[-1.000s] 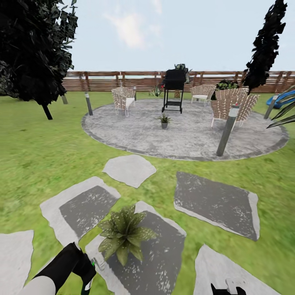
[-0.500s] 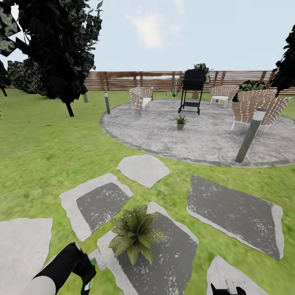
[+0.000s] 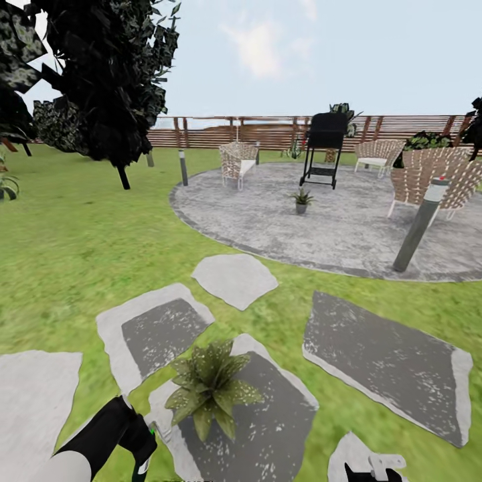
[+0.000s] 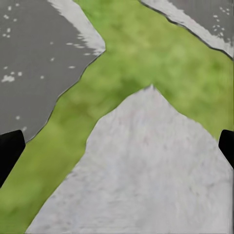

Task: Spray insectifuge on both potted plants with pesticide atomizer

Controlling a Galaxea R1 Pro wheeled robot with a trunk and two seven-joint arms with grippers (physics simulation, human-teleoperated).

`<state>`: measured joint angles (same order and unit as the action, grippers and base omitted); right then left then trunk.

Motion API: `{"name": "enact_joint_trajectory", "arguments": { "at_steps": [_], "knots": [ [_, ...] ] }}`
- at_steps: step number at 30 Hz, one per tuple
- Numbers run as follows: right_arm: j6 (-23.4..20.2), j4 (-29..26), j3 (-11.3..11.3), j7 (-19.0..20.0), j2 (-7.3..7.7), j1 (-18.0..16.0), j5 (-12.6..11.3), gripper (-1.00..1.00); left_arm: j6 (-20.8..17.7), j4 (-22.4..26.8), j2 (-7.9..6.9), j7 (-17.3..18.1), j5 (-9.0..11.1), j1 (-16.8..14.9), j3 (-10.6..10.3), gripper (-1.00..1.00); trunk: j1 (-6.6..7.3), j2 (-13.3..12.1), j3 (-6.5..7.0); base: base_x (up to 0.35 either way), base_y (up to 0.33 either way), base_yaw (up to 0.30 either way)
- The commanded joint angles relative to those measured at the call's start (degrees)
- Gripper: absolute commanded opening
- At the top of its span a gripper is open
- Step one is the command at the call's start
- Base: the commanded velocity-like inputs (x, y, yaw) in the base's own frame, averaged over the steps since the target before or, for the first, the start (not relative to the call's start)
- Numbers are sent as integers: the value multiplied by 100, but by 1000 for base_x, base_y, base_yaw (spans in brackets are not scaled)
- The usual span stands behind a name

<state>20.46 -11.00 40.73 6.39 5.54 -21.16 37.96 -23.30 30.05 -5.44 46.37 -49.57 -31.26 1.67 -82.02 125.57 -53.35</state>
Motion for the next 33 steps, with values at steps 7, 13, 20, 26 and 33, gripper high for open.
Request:
{"name": "enact_joint_trajectory", "arguments": {
  "at_steps": [7, 13, 20, 26, 33],
  "knots": [
    [20, 1, 49, 47, 0, -3, 9, 100, -43, 9, -1, 37, 15, -3, 54, -100, 1, 2, -5, 84, -267, 277],
    [20, 1, 49, 47, 0, -3, 9, 100, -43, 9, -1, 35, -15, -3, 36, -100, 1, 2, -5, 22, -38, 278],
    [20, 1, 49, 47, 0, -3, 9, 100, -43, 9, -1, 36, -1, -3, 28, -100, 1, 2, -5, 0, -63, 259],
    [20, 1, 49, 47, 0, -3, 9, 100, -43, 9, -1, 33, -7, -3, 27, -100, 1, 2, -5, 0, -264, 24],
    [20, 1, 49, 47, 0, -3, 9, 100, -43, 9, 6, 31, -2, -3, 18, -100, 1, 2, -5, 0, -272, 36]
  ]
}}
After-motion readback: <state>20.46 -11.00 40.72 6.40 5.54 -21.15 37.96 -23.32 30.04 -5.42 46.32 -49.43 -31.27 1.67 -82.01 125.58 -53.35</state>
